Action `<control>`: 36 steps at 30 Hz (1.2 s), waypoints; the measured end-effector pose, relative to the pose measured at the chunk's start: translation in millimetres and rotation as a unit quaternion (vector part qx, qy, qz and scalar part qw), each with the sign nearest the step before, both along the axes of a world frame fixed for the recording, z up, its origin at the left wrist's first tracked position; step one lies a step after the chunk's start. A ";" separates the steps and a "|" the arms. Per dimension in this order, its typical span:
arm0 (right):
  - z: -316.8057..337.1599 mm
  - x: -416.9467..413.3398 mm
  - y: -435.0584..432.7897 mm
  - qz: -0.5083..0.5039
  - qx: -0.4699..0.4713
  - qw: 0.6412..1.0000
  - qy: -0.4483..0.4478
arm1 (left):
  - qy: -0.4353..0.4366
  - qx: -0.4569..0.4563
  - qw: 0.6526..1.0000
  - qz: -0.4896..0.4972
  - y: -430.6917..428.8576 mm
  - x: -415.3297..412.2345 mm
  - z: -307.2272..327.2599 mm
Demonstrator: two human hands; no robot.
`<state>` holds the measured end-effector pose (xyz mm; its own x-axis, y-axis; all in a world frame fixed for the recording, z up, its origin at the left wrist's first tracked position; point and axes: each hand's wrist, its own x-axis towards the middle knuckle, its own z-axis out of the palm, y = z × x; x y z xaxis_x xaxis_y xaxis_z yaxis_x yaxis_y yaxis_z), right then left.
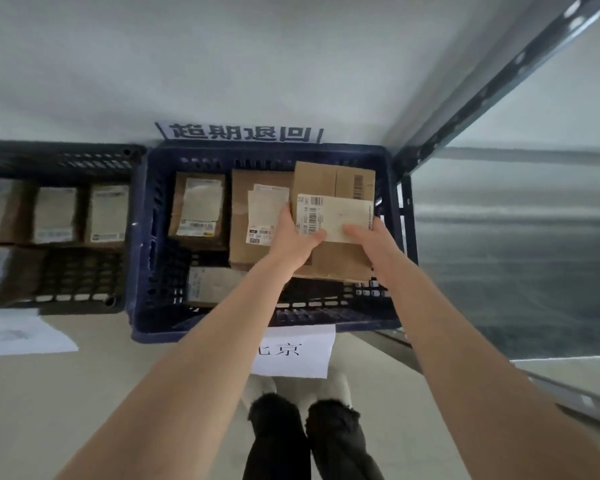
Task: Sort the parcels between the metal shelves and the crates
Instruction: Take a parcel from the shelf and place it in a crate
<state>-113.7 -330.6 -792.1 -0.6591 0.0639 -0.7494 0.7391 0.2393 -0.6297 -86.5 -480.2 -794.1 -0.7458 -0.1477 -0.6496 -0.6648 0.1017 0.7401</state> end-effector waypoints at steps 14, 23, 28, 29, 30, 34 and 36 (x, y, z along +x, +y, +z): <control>-46.0 -52.5 25.6 0.050 0.082 0.995 0.023 | -0.044 -0.066 0.994 -0.070 30.9 -60.0 -69.8; -39.0 -43.6 24.1 0.046 0.090 0.993 0.056 | -0.035 0.003 0.999 -0.024 26.7 -63.8 -68.2; -43.6 -41.1 20.1 0.047 0.105 0.991 0.072 | -0.034 0.020 0.999 -0.031 22.6 -53.3 -71.4; -45.2 -40.0 20.1 0.046 0.104 0.991 0.074 | -0.034 0.017 0.998 -0.039 22.5 -50.9 -71.8; -45.9 -39.2 19.7 0.047 0.106 0.990 0.076 | -0.032 0.026 0.998 -0.039 22.0 -49.5 -72.7; -50.8 -39.3 20.8 0.055 0.116 0.989 0.075 | -0.019 0.025 0.999 -0.033 24.0 -46.8 -74.9; -52.0 -41.4 22.0 0.064 0.119 0.988 0.073 | -0.016 0.015 0.999 -0.037 26.3 -46.8 -80.6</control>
<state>-155.1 -308.6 -844.1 -0.7737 0.1360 -0.6188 0.5980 0.4792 -0.6424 -133.3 -453.9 -874.6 -0.7332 -0.0744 -0.6759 -0.6792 0.1295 0.7225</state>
